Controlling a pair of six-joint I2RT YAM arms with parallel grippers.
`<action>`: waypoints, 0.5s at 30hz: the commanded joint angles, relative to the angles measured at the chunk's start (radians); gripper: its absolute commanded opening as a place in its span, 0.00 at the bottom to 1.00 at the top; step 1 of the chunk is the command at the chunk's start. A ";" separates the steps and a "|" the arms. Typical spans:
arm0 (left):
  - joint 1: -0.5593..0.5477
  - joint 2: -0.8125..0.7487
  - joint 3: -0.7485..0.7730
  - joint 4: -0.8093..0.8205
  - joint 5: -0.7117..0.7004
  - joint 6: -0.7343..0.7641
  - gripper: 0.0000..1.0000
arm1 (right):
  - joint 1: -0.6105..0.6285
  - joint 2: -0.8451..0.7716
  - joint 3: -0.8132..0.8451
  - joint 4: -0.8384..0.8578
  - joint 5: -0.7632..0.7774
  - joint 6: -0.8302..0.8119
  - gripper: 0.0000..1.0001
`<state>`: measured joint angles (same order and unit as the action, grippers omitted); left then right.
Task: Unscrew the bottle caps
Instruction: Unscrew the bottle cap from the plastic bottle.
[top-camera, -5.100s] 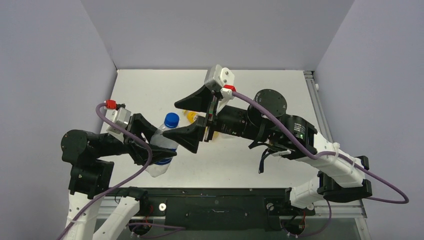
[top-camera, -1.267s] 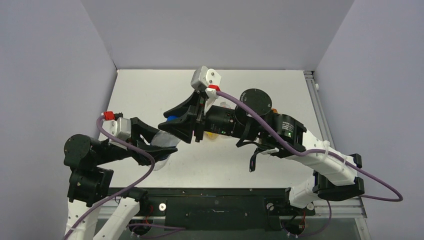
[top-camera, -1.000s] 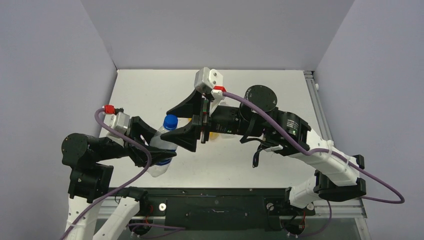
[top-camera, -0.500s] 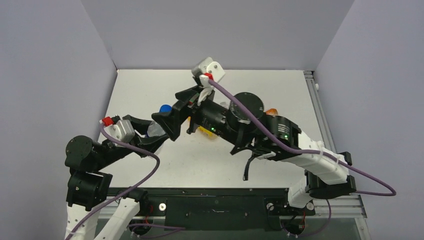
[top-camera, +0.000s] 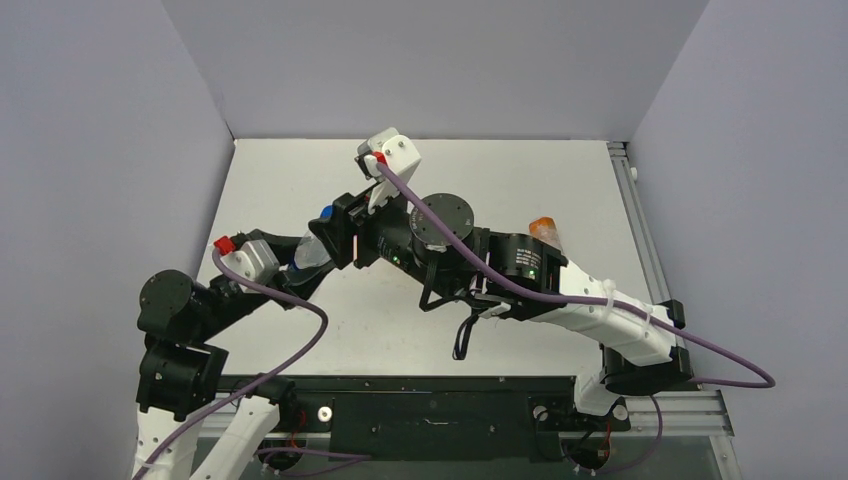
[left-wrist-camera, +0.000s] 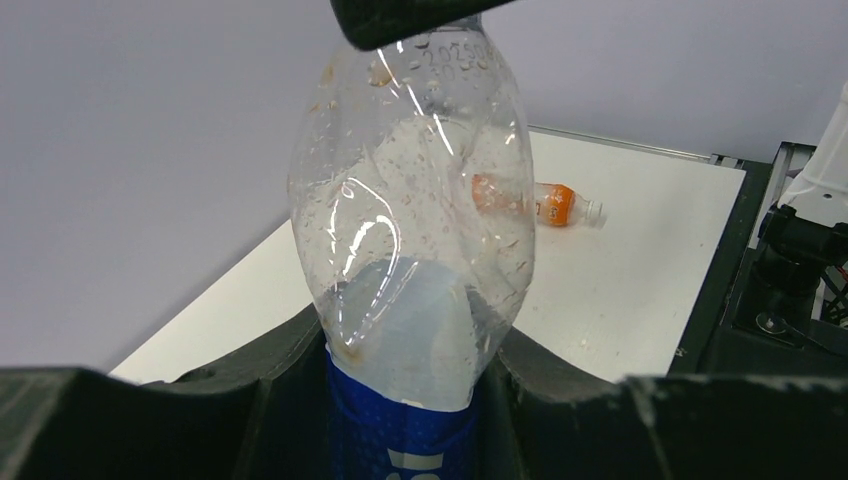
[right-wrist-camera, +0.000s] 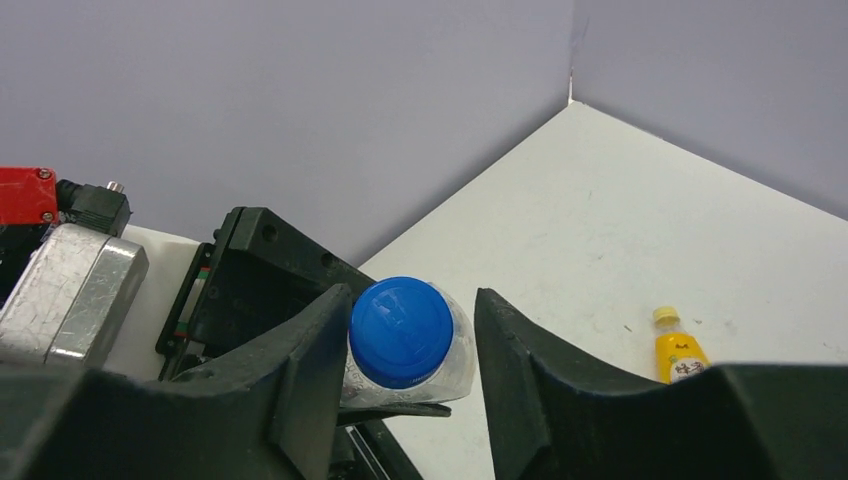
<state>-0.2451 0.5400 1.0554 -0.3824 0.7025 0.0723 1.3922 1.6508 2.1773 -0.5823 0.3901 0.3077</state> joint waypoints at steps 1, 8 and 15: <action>0.005 -0.002 0.000 0.015 -0.013 0.011 0.11 | -0.023 -0.067 -0.023 0.065 -0.013 0.003 0.42; 0.006 0.005 0.003 0.020 0.000 -0.019 0.11 | -0.031 -0.064 -0.026 0.061 -0.065 -0.004 0.06; 0.004 0.034 0.057 0.012 0.156 -0.134 0.13 | -0.051 -0.083 -0.001 0.052 -0.196 -0.091 0.00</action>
<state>-0.2436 0.5518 1.0519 -0.3832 0.7265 0.0326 1.3659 1.6268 2.1483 -0.5636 0.2955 0.2909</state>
